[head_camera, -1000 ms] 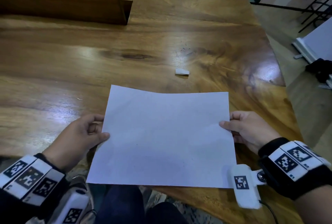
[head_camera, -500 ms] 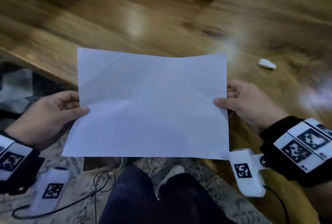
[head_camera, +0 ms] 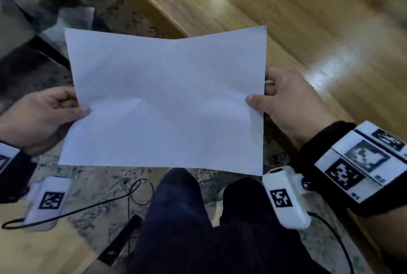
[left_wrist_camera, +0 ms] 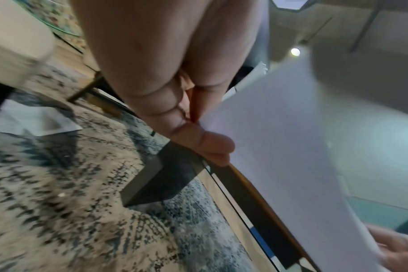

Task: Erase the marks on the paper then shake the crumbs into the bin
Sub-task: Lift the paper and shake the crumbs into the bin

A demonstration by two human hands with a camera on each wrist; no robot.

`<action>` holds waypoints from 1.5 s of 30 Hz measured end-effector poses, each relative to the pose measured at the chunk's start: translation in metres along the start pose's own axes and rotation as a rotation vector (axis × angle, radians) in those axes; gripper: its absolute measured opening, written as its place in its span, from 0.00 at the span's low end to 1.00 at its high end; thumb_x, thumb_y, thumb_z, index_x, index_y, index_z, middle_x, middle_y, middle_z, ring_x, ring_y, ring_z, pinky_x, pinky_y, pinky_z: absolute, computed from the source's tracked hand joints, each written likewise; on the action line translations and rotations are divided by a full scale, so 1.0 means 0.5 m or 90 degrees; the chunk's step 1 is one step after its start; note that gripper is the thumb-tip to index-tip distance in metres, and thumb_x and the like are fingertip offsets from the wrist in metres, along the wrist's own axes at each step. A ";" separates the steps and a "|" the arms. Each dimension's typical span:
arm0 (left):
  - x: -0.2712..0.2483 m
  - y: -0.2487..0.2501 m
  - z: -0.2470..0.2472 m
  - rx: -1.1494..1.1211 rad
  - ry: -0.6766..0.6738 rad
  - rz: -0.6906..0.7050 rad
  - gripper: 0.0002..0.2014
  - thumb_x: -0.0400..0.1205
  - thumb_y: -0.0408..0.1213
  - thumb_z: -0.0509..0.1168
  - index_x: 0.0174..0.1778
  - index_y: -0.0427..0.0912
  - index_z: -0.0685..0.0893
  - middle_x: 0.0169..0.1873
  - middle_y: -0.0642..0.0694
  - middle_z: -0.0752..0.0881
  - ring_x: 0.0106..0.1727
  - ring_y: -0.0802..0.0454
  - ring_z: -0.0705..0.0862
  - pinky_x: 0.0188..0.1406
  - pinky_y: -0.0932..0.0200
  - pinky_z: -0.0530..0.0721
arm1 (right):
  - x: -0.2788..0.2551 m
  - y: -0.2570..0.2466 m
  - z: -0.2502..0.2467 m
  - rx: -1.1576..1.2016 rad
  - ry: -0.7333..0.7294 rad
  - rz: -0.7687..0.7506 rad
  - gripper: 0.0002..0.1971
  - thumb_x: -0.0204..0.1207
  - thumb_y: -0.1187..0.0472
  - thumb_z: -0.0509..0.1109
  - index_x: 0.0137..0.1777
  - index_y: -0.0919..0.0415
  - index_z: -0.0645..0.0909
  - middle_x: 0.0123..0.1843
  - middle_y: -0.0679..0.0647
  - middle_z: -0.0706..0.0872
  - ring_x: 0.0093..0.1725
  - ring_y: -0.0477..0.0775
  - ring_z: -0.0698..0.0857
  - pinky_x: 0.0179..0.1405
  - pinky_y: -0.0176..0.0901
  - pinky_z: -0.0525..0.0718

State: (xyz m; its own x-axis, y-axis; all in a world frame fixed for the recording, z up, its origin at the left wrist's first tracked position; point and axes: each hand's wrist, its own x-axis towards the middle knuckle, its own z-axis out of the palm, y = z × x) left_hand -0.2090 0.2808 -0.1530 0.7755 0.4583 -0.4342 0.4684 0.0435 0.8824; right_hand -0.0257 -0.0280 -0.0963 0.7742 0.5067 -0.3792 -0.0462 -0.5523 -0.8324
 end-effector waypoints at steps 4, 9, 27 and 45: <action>-0.035 -0.095 -0.086 -0.069 0.042 -0.059 0.22 0.77 0.19 0.56 0.29 0.48 0.87 0.28 0.57 0.92 0.31 0.62 0.89 0.29 0.66 0.88 | 0.049 -0.030 0.109 -0.106 -0.046 -0.053 0.11 0.79 0.68 0.67 0.53 0.50 0.79 0.53 0.45 0.87 0.53 0.49 0.85 0.51 0.50 0.86; -0.064 -0.237 -0.189 -0.115 0.110 -0.130 0.11 0.54 0.42 0.78 0.30 0.49 0.88 0.30 0.56 0.92 0.32 0.59 0.90 0.25 0.67 0.87 | 0.145 0.010 0.275 -0.137 -0.120 -0.010 0.12 0.79 0.67 0.67 0.58 0.52 0.80 0.56 0.49 0.87 0.55 0.54 0.85 0.57 0.58 0.84; -0.060 -0.532 -0.198 -0.149 0.263 -0.361 0.12 0.79 0.19 0.54 0.43 0.34 0.81 0.43 0.39 0.86 0.42 0.45 0.82 0.59 0.43 0.73 | 0.333 0.260 0.645 -0.132 -0.288 0.127 0.23 0.78 0.76 0.63 0.72 0.64 0.71 0.48 0.52 0.82 0.48 0.53 0.82 0.44 0.43 0.82; -0.034 -0.521 -0.076 -0.201 0.313 -0.393 0.13 0.77 0.17 0.55 0.44 0.34 0.83 0.41 0.37 0.86 0.39 0.43 0.84 0.27 0.65 0.86 | 0.145 0.310 0.758 -0.369 -0.710 -0.377 0.32 0.87 0.46 0.47 0.75 0.48 0.25 0.78 0.44 0.22 0.79 0.40 0.25 0.77 0.40 0.24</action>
State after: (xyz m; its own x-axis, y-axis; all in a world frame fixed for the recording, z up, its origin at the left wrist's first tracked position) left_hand -0.3603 0.2956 -0.3688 0.1134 0.6012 -0.7910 0.5506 0.6247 0.5537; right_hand -0.2160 0.1740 -0.4060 -0.3336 0.8627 -0.3800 0.5866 -0.1256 -0.8001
